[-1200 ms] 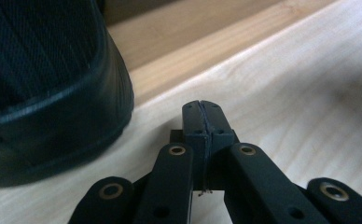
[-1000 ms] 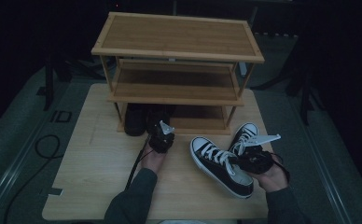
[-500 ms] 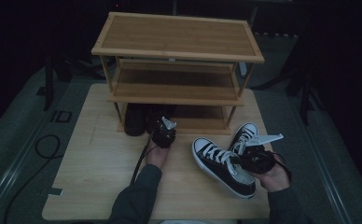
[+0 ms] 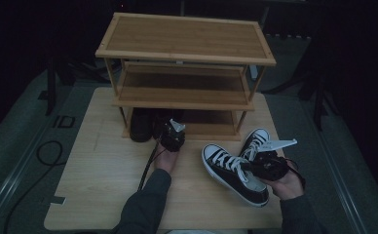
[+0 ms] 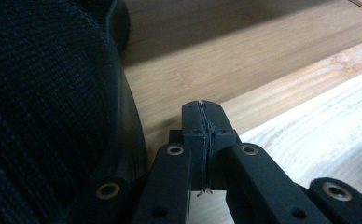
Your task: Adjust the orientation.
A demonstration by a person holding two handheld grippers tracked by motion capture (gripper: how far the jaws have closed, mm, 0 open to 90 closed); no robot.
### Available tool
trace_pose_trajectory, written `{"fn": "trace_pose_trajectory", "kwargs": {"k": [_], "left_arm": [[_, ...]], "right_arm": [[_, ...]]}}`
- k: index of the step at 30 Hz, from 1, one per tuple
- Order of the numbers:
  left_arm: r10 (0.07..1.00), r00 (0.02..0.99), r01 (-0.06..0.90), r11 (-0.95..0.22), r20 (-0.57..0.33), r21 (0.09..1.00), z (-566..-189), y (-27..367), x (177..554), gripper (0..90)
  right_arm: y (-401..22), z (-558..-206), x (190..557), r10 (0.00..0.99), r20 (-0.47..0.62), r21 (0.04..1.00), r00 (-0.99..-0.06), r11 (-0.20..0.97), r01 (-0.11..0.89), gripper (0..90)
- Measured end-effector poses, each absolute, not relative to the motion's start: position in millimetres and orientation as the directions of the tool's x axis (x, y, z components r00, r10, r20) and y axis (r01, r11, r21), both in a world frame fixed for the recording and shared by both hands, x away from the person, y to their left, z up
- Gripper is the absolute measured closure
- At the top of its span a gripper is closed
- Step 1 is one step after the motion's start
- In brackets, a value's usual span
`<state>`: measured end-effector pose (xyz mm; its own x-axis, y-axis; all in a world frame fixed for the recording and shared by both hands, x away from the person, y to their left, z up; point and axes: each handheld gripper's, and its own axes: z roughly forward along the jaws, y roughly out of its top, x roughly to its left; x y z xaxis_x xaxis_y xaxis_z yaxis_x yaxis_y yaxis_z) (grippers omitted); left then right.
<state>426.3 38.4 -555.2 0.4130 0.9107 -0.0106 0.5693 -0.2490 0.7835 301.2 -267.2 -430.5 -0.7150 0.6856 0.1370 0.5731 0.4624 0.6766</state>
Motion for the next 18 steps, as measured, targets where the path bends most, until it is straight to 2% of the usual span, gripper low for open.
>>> {"fn": "trace_pose_trajectory", "kwargs": {"k": [18], "left_arm": [[0.932,0.363,0.564,-0.232,0.014,0.793,-558,27,438,87.9]], "right_arm": [[-268,-411,303,0.676,0.125,0.706,-0.726,0.454,0.544,87.0]]}}
